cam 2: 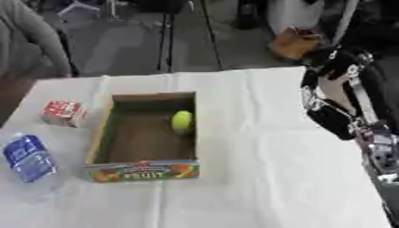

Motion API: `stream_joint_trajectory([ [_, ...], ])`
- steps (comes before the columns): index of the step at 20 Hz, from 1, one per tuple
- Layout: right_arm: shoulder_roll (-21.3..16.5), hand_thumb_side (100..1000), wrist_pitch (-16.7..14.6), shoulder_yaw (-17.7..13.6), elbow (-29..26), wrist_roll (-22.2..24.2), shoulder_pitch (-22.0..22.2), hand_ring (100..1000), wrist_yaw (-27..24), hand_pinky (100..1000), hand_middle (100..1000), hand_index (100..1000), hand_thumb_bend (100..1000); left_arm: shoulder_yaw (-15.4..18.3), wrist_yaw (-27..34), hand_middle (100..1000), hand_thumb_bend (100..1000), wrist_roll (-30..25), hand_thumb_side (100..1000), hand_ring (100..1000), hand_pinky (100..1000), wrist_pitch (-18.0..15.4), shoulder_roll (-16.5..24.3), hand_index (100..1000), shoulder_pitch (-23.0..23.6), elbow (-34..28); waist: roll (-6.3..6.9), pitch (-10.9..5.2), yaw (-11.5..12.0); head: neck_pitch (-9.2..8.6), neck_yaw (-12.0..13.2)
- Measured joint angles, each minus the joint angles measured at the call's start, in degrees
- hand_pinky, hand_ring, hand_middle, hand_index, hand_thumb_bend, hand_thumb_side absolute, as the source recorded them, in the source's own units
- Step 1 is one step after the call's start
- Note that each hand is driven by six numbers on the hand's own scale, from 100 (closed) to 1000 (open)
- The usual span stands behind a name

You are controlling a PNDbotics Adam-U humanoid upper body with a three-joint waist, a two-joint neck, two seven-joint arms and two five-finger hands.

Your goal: Pick up objects on the table and place them in the box.

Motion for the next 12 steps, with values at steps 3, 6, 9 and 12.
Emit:
stream_joint_trajectory([
  [3,0.0,123,0.0,0.0,0.0,0.0,0.0,562,0.0,528,591,774,100,-0.2,0.0,741,714,-0.2,671,789,654,-0.1,0.0,836,-0.1,0.0,-0.02,0.0,-0.1,0.0,0.0],
  [6,0.0,122,0.0,0.0,0.0,0.0,0.0,562,0.0,529,591,774,100,-0.3,0.0,741,719,-0.2,667,788,654,-0.1,0.0,837,-0.1,0.0,-0.02,0.0,-0.1,0.0,0.0],
  [9,0.0,123,0.0,0.0,0.0,0.0,0.0,561,0.0,528,591,774,100,-0.3,-0.1,741,723,-0.3,664,788,655,-0.1,0.0,837,-0.1,0.0,-0.02,0.0,-0.1,0.0,0.0],
  [12,0.0,123,0.0,0.0,0.0,0.0,0.0,561,0.0,528,591,774,100,-0.3,-0.2,741,727,-0.3,661,788,656,-0.1,0.0,838,-0.1,0.0,-0.02,0.0,-0.1,0.0,0.0],
])
